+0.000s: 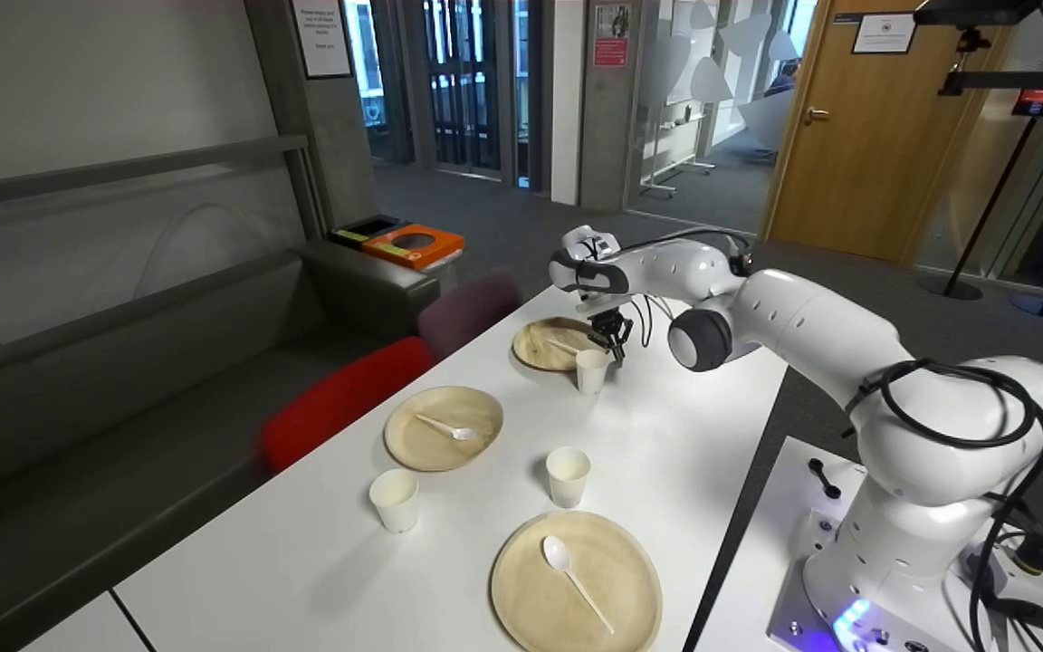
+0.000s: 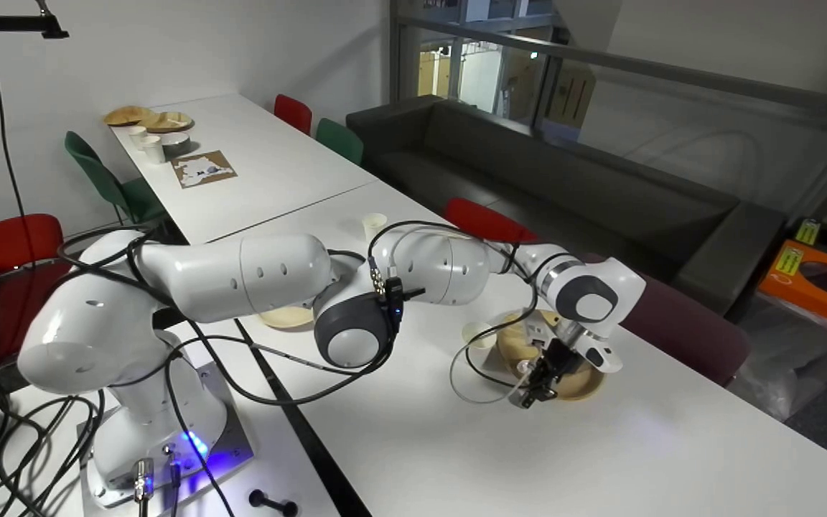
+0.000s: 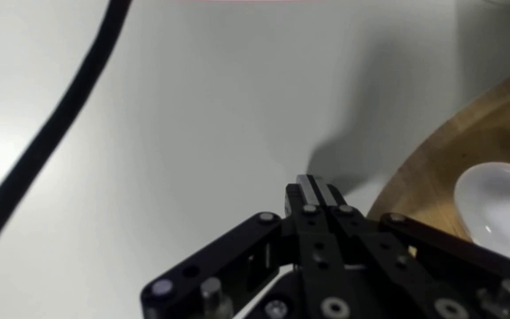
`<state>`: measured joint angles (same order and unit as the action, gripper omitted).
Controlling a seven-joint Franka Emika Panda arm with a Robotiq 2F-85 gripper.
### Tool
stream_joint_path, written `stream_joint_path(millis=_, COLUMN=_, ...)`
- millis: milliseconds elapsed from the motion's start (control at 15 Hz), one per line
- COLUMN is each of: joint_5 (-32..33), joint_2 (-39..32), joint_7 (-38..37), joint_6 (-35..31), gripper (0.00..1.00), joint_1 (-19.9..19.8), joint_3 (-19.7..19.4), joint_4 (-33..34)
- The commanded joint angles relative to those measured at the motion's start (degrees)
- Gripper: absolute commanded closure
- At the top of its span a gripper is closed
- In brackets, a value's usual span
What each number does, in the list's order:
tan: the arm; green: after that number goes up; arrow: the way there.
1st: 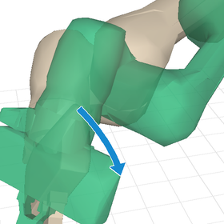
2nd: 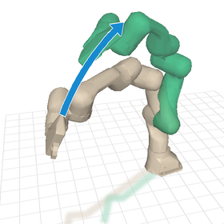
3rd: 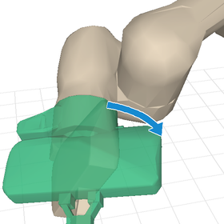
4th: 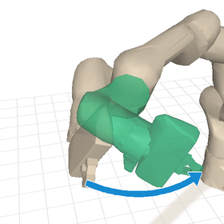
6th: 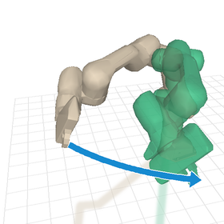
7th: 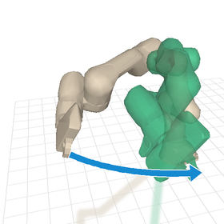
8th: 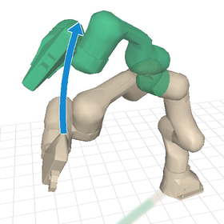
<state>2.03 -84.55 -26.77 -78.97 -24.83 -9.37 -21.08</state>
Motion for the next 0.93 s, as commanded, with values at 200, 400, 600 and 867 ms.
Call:
stream_joint_path(millis=200, joint_5=-2.7, joint_2=1.2, joint_7=-3.3, joint_6=-3.2, gripper=1.00, joint_1=-0.8, joint_3=1.1, joint_4=-0.4)
stream_joint_path(millis=400, joint_5=-3.8, joint_2=1.3, joint_7=-5.1, joint_6=-5.3, gripper=1.00, joint_1=-1.1, joint_3=1.5, joint_4=-0.4)
stream_joint_path(millis=600, joint_5=-4.5, joint_2=1.4, joint_7=-5.9, joint_6=-6.6, gripper=1.00, joint_1=-1.2, joint_3=1.7, joint_4=-0.6)
stream_joint_path(millis=867, joint_5=-2.8, joint_2=2.7, joint_7=-0.8, joint_6=-1.0, gripper=1.00, joint_1=-0.8, joint_3=0.9, joint_4=-2.5)
